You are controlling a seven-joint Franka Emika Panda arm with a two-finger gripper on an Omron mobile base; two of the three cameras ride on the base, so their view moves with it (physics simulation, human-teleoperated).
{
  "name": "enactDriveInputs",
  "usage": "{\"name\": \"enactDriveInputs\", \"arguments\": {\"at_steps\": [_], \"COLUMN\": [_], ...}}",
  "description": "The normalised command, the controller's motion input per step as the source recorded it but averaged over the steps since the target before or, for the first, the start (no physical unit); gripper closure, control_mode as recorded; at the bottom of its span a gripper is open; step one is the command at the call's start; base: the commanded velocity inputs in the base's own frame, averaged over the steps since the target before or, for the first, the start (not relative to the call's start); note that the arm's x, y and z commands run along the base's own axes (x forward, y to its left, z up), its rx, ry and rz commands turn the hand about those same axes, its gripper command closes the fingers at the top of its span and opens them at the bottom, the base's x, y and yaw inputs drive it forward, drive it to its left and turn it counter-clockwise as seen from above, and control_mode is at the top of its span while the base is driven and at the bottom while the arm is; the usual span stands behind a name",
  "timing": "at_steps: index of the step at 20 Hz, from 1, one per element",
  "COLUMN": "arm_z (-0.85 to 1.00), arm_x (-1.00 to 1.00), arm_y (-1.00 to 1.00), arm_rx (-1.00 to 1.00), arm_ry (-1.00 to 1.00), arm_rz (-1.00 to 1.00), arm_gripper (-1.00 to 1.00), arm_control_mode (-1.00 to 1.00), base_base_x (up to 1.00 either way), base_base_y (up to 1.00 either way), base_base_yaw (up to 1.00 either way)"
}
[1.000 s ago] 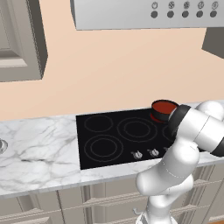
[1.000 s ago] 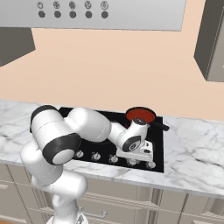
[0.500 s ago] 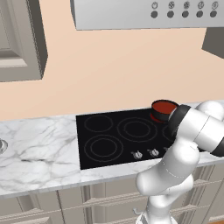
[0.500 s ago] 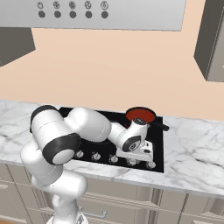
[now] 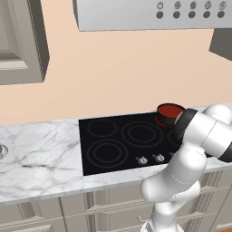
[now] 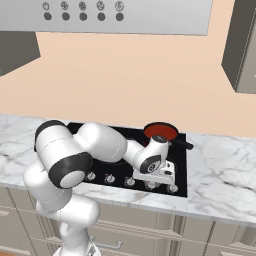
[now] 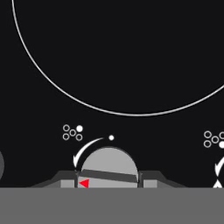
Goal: Wait until the marinara sauce is simmered to a deep red color and then turn off the stove.
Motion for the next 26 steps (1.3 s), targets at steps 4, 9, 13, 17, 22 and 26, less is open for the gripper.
{"name": "enactDriveInputs", "arguments": {"at_steps": [4, 9, 13, 17, 22, 26], "arm_z": [0.0, 0.0, 0.0, 0.0, 0.0, 0.0], "arm_x": [0.0, 0.0, 0.0, 0.0, 0.0, 0.0], "arm_y": [0.0, 0.0, 0.0, 0.0, 0.0, 0.0], "arm_rx": [0.0, 0.0, 0.0, 0.0, 0.0, 0.0], "arm_ry": [0.0, 0.0, 0.0, 0.0, 0.0, 0.0], "arm_rz": [0.0, 0.0, 0.0, 0.0, 0.0, 0.0], "arm_gripper": [1.0, 1.0, 1.0, 1.0, 1.0, 1.0], "arm_control_mode": [-1.0, -1.0, -1.0, -1.0, -1.0, -1.0], "base_base_x": [0.0, 0.0, 0.0, 0.0, 0.0, 0.0], "base_base_y": [0.0, 0.0, 0.0, 0.0, 0.0, 0.0], "base_base_yaw": [0.0, 0.0, 0.0, 0.0, 0.0, 0.0]}}
